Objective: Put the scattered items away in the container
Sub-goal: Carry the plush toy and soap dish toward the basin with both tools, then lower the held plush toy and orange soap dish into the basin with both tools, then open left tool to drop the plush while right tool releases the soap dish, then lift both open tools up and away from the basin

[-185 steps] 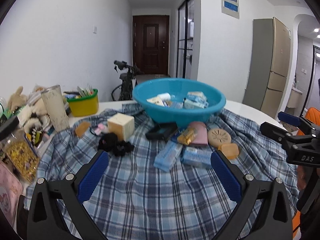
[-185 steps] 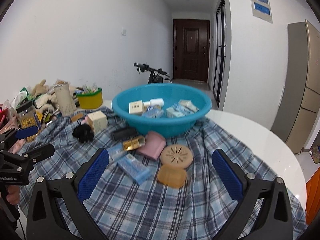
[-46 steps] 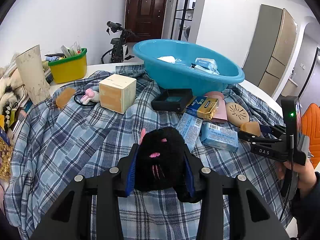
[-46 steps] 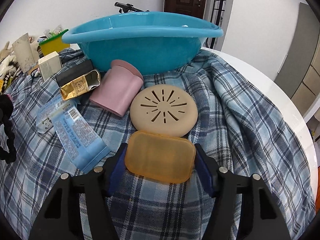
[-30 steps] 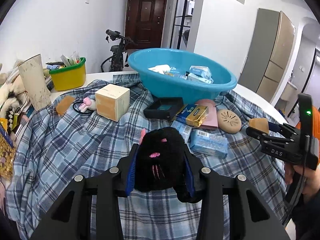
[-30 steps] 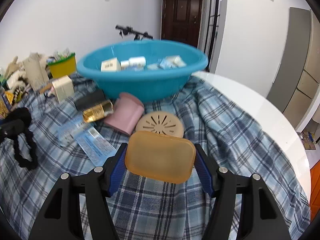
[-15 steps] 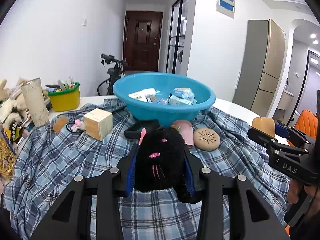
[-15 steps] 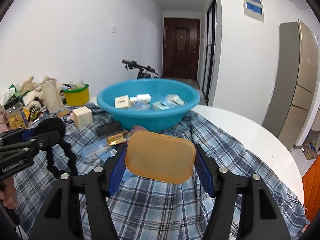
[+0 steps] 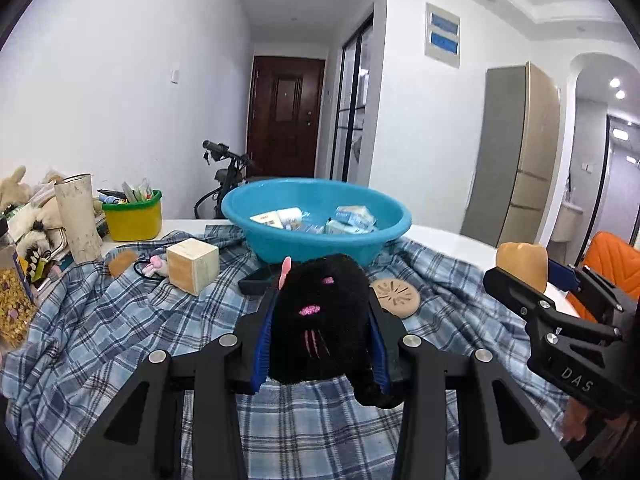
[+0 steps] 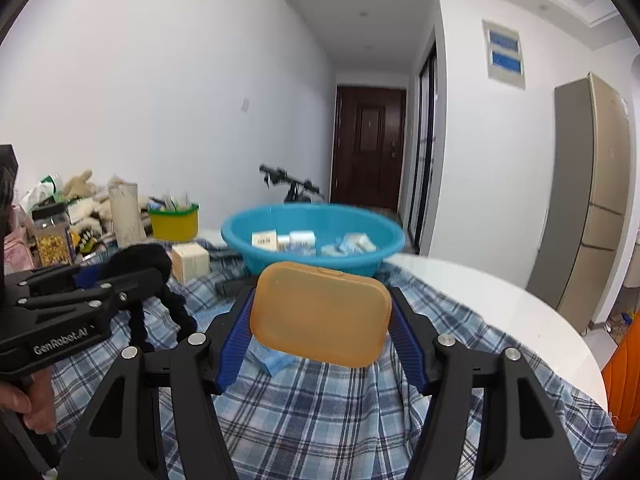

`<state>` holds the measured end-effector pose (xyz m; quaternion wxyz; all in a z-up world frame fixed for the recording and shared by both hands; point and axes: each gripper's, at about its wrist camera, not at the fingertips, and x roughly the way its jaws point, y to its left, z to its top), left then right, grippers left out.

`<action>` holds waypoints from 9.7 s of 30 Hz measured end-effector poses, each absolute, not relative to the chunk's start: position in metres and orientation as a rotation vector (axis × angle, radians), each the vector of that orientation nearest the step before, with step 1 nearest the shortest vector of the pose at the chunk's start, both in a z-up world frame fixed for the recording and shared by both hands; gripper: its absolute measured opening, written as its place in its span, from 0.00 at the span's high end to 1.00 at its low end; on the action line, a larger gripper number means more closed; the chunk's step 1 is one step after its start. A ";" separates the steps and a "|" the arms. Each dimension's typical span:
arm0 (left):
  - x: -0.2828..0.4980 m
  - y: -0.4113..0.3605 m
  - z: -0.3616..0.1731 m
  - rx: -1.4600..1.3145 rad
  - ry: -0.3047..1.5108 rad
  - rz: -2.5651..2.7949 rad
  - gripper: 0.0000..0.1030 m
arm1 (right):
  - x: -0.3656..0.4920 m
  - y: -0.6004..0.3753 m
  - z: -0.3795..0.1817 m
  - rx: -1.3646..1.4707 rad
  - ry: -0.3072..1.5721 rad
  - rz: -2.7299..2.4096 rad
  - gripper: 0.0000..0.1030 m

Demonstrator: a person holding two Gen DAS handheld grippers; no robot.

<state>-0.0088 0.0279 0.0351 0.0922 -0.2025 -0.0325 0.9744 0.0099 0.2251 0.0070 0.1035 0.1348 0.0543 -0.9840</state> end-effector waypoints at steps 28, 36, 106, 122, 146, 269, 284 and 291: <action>0.011 0.046 0.082 -0.473 -0.011 2.887 0.59 | 0.021 0.219 0.055 0.247 0.180 -2.907 0.39; -0.004 0.049 0.119 -0.396 0.004 2.911 0.59 | -0.002 0.218 0.088 0.167 0.175 -2.912 0.39; -0.392 0.030 0.118 -0.484 -0.119 2.911 0.59 | -0.352 0.218 0.095 0.337 0.070 -2.967 0.39; -0.420 0.037 0.096 -0.781 -0.039 2.891 0.59 | -0.372 0.227 0.085 0.534 0.070 -2.916 0.39; -0.467 0.039 0.026 -1.322 -0.075 2.682 0.59 | -0.395 0.226 0.043 0.920 0.172 -2.763 0.39; -0.351 0.026 0.141 -0.270 -0.050 3.009 0.00 | -0.333 0.230 0.114 0.292 0.120 -2.971 0.01; -0.334 0.031 0.141 -0.344 -0.043 2.994 0.00 | -0.321 0.230 0.115 0.380 0.104 -2.932 0.01; -0.301 0.033 0.142 -0.402 -0.087 2.992 0.00 | -0.288 0.232 0.115 0.427 0.042 -2.915 0.01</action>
